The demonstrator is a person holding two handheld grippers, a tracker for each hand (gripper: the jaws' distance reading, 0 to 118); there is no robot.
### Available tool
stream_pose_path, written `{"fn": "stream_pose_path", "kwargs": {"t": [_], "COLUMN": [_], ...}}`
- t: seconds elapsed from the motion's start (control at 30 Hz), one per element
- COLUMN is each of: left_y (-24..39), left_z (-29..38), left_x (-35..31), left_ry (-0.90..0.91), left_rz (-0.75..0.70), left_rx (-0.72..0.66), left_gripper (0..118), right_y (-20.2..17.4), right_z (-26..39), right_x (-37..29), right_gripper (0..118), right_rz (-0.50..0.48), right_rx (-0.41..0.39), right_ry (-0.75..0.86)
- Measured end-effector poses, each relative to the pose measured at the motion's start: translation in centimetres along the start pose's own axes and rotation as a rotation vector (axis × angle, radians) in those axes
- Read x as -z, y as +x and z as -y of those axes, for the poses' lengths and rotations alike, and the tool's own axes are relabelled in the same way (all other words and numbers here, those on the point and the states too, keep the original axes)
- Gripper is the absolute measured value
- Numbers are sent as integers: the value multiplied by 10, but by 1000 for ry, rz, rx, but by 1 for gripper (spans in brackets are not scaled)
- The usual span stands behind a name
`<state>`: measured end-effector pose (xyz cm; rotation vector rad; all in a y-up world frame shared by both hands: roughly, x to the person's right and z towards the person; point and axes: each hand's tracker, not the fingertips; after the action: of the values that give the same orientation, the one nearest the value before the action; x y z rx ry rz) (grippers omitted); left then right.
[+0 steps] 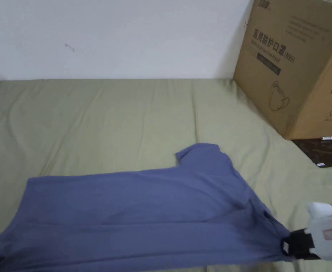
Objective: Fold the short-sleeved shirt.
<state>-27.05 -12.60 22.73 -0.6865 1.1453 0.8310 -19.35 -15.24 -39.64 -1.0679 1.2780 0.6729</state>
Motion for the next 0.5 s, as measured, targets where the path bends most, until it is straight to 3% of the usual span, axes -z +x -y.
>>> {"fn": "stream_pose_path", "kwargs": {"t": [0.1, 0.23, 0.27, 0.3, 0.33, 0.37, 0.4, 0.5], "left_y": [-1, -11, -9, -7, -31, -37, -35, -45], "left_z": [28, 53, 56, 57, 58, 57, 55, 47], "left_x": [-14, -11, -10, -11, 3, 5, 3, 5], "left_ry": [-69, -121, -120, -118, -110, -93, -72, -54], "left_rz": [8, 27, 24, 27, 30, 31, 24, 19], "left_rx": [23, 28, 22, 8, -1, -3, -2, 2], "left_gripper": [3, 4, 15, 37, 72, 110, 118, 117], "right_y": [-13, -36, -46, -56, -67, -82, -96, -139], "right_z": [48, 98, 108, 115, 122, 129, 136, 157], "right_x": [-9, -6, -4, -4, -4, -5, -8, -18], "right_gripper": [5, 6, 13, 31, 62, 102, 118, 117], "right_rz": [13, -8, -11, -8, 0, 17, 38, 61], "right_rx": [3, 66, 84, 92, 96, 92, 78, 37], "right_ry": [-44, -70, -72, -66, -61, -52, -37, 22]}}
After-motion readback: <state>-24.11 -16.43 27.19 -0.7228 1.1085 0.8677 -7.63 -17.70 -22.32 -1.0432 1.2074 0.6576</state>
